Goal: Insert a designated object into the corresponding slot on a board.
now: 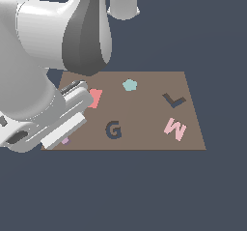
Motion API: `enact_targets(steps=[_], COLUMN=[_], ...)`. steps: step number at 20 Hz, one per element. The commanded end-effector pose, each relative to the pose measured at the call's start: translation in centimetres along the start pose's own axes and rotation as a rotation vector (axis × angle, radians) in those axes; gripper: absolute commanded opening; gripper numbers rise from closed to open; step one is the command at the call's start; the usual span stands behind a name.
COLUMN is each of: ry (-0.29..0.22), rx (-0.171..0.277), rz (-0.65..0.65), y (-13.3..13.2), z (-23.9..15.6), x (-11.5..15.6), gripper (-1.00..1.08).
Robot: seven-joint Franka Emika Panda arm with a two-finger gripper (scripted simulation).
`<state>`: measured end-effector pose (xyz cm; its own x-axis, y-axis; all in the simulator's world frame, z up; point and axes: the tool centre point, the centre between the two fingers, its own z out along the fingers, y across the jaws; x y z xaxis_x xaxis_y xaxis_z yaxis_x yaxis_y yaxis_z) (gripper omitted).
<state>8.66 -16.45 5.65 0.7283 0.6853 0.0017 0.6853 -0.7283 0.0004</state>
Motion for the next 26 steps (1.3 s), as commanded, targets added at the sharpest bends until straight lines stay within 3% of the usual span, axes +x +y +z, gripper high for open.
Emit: enact_targets(steps=[1, 21, 22, 26], ry=[-0.001, -0.002, -0.002, -0.002], rx=[0.000, 0.000, 0.000, 0.000], rz=[-0.022, -0.043, -0.043, -0.043], y=[0.5, 1.0, 1.0, 1.0], z=[0.3, 2.7, 2.7, 2.7], x=[0.1, 0.3, 0.3, 0.3], gripper=[1.00, 1.00, -1.00, -1.00])
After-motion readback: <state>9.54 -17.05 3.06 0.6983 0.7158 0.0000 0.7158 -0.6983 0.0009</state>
